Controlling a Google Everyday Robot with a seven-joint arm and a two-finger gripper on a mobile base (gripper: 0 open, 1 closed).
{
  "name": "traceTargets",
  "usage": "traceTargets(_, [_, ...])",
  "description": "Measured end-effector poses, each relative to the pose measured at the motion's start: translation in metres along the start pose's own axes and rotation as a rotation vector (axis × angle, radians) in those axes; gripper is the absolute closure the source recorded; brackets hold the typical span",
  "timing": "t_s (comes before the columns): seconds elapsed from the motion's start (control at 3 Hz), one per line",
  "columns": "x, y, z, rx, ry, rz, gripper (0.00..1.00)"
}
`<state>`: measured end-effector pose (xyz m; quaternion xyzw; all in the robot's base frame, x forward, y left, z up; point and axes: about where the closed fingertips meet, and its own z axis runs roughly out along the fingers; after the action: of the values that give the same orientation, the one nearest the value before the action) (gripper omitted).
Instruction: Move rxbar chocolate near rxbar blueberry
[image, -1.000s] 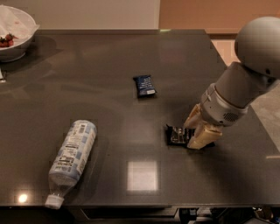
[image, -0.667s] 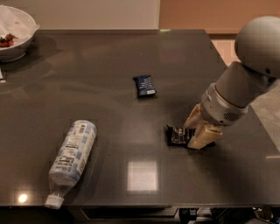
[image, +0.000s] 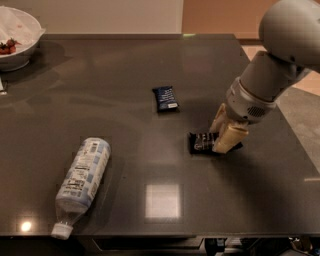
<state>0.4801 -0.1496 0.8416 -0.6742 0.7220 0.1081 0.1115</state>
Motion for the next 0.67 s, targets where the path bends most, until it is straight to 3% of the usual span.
traceTargets(0.67, [-0.021,-0.086,0.0,0.046,-0.034,0.072,1.0])
